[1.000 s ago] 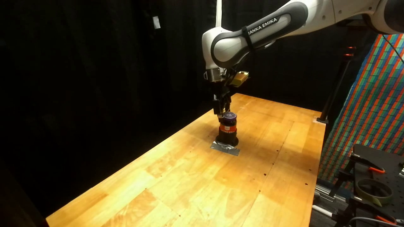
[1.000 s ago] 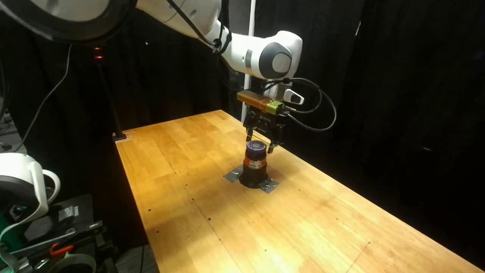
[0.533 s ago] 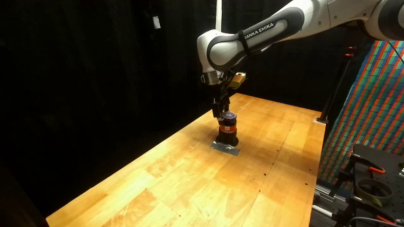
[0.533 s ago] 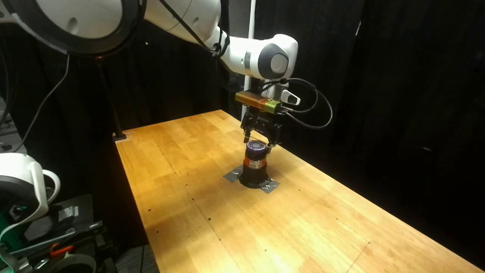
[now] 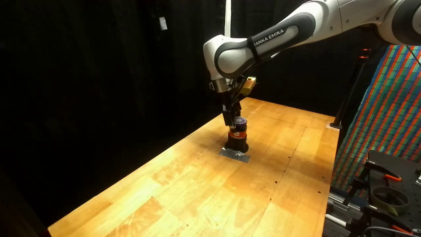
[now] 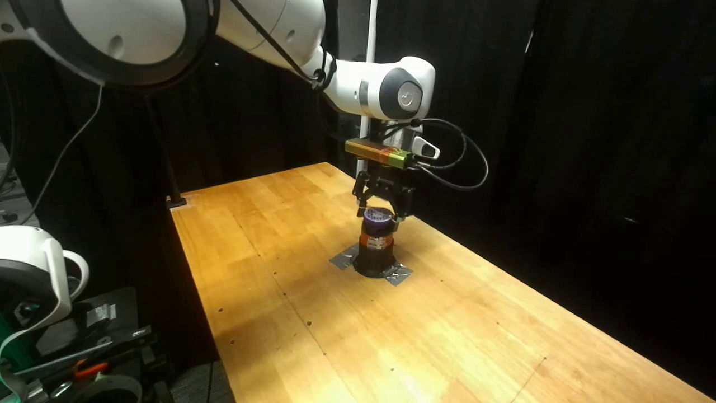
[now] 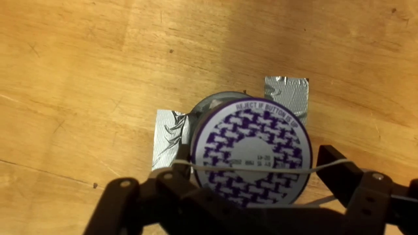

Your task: Put the rubber band around the jar.

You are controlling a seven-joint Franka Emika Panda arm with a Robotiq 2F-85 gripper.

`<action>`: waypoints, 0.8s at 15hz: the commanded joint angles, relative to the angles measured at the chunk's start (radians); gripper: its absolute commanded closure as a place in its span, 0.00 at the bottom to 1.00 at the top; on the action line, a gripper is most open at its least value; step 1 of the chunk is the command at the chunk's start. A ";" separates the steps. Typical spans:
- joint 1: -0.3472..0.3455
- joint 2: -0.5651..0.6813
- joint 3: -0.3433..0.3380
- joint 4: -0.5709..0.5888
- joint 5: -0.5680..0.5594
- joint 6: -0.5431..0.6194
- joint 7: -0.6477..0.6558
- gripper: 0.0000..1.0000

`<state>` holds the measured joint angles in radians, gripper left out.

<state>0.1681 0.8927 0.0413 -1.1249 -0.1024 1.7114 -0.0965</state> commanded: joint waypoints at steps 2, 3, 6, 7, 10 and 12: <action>0.032 0.026 -0.011 0.028 -0.051 -0.054 0.035 0.00; 0.034 0.034 -0.010 0.033 -0.056 -0.060 0.032 0.00; 0.040 0.048 -0.015 0.036 -0.072 -0.054 0.054 0.00; 0.039 0.050 -0.015 0.036 -0.070 -0.042 0.065 0.00; 0.044 0.056 -0.023 0.040 -0.079 -0.065 0.086 0.00; 0.037 0.046 -0.023 0.026 -0.072 -0.042 0.109 0.00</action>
<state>0.1987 0.9179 0.0288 -1.1194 -0.1674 1.6811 -0.0291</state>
